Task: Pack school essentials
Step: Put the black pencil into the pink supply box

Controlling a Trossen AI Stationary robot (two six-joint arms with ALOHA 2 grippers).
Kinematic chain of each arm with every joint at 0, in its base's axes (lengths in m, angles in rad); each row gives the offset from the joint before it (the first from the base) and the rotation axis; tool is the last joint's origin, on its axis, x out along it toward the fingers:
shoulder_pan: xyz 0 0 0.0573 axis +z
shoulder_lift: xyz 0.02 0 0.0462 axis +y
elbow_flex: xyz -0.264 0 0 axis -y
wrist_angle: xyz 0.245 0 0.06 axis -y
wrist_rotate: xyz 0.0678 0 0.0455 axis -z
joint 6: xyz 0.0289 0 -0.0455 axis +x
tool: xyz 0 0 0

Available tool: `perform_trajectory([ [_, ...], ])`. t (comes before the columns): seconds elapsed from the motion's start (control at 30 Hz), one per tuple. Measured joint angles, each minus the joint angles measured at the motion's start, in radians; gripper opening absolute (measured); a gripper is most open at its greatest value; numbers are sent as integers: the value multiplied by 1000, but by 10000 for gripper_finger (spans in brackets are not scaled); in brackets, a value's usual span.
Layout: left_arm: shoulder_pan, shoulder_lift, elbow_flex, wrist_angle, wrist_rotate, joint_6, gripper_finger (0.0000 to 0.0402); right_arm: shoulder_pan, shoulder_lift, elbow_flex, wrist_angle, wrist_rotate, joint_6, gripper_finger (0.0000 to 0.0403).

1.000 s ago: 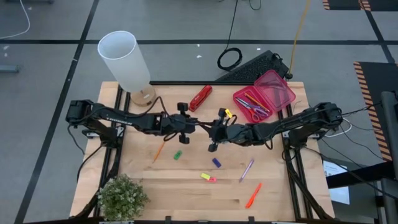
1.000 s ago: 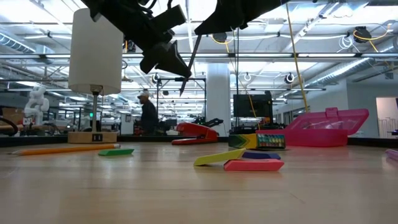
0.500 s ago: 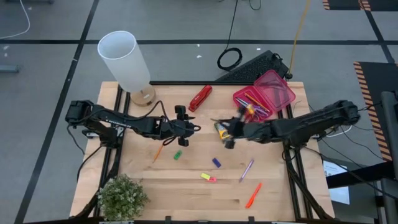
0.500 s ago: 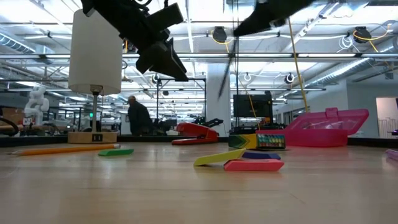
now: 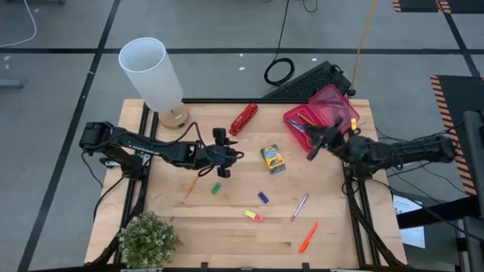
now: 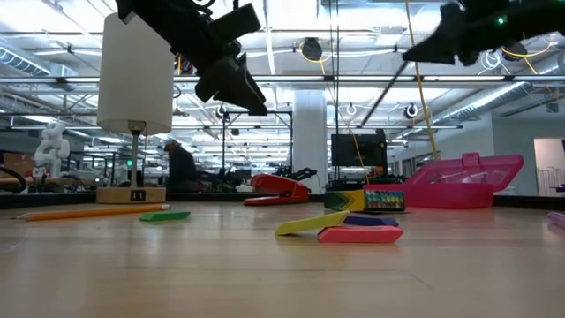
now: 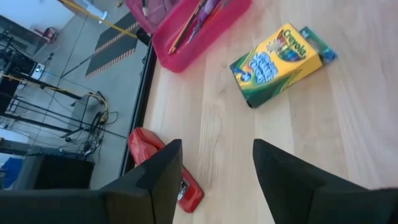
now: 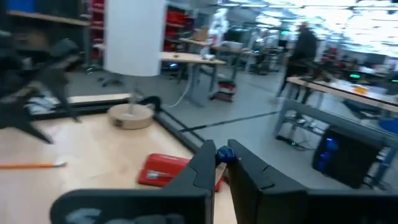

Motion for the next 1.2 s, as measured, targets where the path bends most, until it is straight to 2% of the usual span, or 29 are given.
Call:
perform_trajectory([
  [0.17, 12, 0, 0, 52, 54, -16, 200, -121, -108, -101, 5, 0, 9, 16],
  [0.37, 11, 0, 0, 71, 70, -23, 200, -274, -129, -214, 101, -51, 70, 17],
  [0.5, 11, 0, 0, 71, 70, -23, 200, -363, -115, -255, 130, -67, 105, 17],
  [0.73, 11, 0, 0, 71, 70, -24, 200, -504, -70, -283, 131, -216, 184, 17],
  [1.2, 11, 0, 0, 91, 97, -26, 200, -690, 38, -338, 248, -358, 201, 18],
])
